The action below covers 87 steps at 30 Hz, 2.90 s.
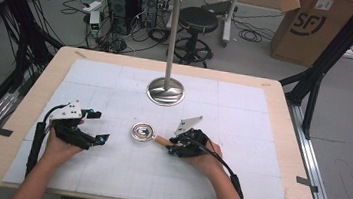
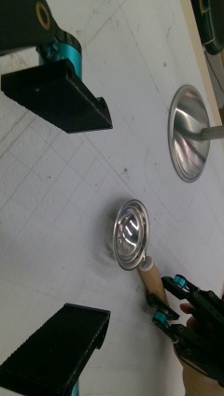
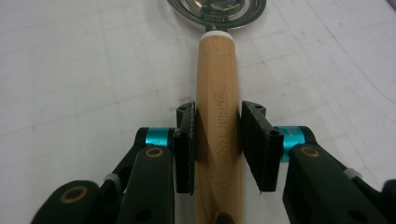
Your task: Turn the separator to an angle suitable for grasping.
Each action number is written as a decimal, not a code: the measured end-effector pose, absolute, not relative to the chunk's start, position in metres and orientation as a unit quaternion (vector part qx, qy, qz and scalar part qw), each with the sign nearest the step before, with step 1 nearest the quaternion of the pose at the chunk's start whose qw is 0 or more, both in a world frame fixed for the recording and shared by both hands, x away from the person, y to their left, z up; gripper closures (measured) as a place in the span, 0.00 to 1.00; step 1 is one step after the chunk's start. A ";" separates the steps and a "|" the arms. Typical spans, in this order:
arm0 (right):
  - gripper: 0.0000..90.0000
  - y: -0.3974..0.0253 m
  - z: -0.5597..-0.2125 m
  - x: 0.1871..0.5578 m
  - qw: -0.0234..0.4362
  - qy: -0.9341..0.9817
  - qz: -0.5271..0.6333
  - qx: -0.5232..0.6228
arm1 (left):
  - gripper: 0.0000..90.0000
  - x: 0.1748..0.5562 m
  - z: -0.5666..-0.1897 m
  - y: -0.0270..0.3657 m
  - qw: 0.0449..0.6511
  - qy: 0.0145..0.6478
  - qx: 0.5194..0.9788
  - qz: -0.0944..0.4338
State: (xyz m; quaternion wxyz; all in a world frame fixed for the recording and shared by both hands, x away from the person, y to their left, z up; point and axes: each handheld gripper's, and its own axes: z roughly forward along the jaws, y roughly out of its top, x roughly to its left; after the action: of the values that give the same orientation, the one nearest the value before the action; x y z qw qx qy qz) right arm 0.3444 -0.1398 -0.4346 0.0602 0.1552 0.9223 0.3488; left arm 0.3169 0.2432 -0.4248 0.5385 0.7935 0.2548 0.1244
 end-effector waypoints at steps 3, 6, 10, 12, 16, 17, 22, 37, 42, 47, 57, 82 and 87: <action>0.75 -0.132 -0.434 0.342 0.061 0.922 0.354 0.143 | 0.10 0.317 -0.425 0.244 0.539 0.256 0.793 0.125; 0.76 -0.124 -0.432 0.337 0.062 0.921 0.361 0.130 | 0.10 0.317 -0.425 0.243 0.539 0.254 0.793 0.124; 0.75 -0.123 -0.432 0.337 0.057 0.921 0.361 0.133 | 0.10 0.317 -0.425 0.244 0.538 0.255 0.794 0.124; 0.74 -0.123 -0.433 0.337 0.052 0.922 0.358 0.138 | 0.10 0.317 -0.425 0.243 0.539 0.254 0.794 0.123; 0.72 -0.125 -0.433 0.339 0.043 0.923 0.357 0.135 | 0.10 0.317 -0.425 0.244 0.537 0.255 0.794 0.124; 0.72 -0.125 -0.433 0.339 0.043 0.923 0.357 0.135 | 0.10 0.317 -0.425 0.244 0.538 0.256 0.794 0.124; 0.68 -0.142 -0.430 0.340 0.022 0.927 0.343 0.154 | 0.10 0.318 -0.426 0.244 0.536 0.258 0.795 0.123; 0.78 -0.133 -0.433 0.334 0.031 0.932 0.342 0.113 | 0.10 0.317 -0.424 0.245 0.536 0.261 0.793 0.126; 0.77 -0.116 -0.433 0.337 0.034 0.935 0.339 0.101 | 0.10 0.316 -0.423 0.246 0.538 0.261 0.791 0.127; 0.78 -0.102 -0.434 0.344 0.015 0.933 0.346 0.094 | 0.10 0.316 -0.423 0.246 0.540 0.260 0.790 0.127; 0.78 -0.059 -0.432 0.351 0.002 0.939 0.338 0.062 | 0.10 0.316 -0.419 0.252 0.551 0.260 0.782 0.132; 0.61 -0.126 -0.388 0.344 0.052 0.904 0.403 0.132 | 0.10 0.315 -0.419 0.253 0.549 0.260 0.784 0.130; 0.58 -0.154 -0.381 0.340 0.063 0.889 0.424 0.161 | 0.10 0.315 -0.419 0.253 0.548 0.260 0.785 0.129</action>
State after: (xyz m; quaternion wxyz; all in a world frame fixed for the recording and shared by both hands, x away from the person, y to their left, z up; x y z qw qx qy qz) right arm 0.3399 -0.1542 -0.3812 0.0625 0.1607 0.8890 0.4242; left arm 0.3146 0.2527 -0.4194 0.5477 0.7847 0.2602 0.1287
